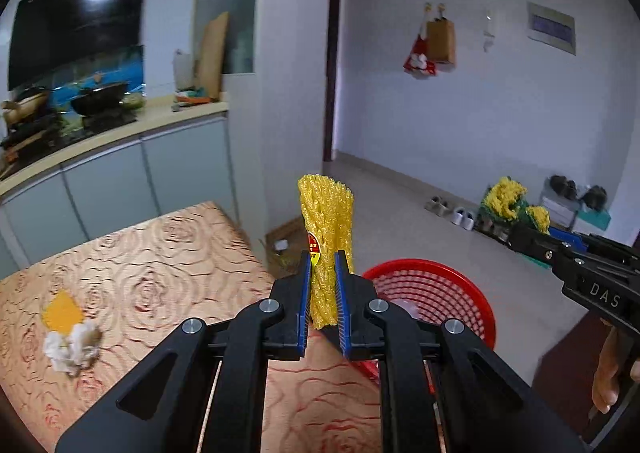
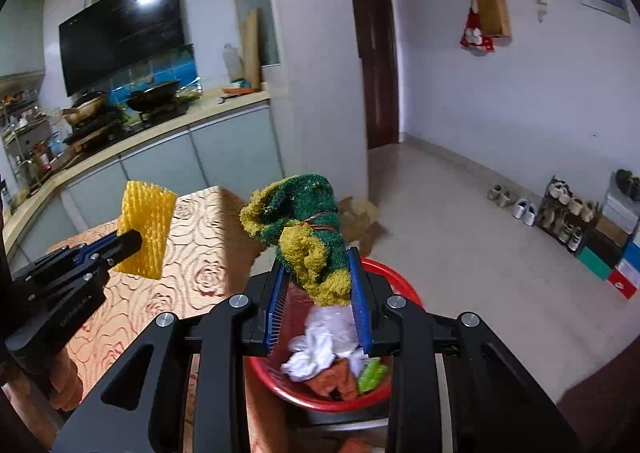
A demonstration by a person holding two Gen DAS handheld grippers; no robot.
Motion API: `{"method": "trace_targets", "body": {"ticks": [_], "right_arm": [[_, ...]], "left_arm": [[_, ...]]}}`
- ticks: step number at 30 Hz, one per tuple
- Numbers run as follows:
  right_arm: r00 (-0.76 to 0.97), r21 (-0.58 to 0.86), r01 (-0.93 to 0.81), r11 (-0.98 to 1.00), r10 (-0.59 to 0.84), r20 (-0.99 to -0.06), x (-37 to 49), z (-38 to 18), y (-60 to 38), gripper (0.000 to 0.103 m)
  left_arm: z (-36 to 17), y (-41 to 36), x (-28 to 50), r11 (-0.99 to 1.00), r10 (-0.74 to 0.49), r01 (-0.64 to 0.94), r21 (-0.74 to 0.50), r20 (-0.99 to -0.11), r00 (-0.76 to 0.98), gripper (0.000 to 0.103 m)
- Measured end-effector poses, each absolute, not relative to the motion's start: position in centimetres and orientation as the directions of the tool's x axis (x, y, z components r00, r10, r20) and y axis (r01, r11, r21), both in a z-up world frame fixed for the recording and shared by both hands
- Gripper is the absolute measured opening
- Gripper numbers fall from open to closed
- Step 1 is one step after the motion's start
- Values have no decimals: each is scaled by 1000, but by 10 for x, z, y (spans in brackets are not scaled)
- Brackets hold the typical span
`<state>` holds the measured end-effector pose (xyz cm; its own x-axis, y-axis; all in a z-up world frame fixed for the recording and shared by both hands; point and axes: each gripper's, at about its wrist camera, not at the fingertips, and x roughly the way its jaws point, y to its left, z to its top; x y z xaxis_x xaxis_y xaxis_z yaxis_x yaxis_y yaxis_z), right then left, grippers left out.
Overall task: Collect trash
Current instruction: 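Carry both items to the red basket and open both tools to drop them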
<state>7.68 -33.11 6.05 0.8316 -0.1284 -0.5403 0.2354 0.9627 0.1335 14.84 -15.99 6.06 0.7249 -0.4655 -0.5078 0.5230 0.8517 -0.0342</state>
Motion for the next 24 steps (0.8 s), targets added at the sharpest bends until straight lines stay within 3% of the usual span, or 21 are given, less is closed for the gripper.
{"method": "trace_targets", "body": {"ticks": [16, 24], "right_arm": [[751, 124, 302, 945, -156, -641, 90, 18, -369, 29], [693, 121, 315, 941, -141, -707, 107, -12, -372, 29]], "left_arm": [[1, -233, 173, 768, -537, 628, -127, -663, 522, 11], [-23, -246, 180, 766, -515, 629, -132, -711, 478, 11]]}}
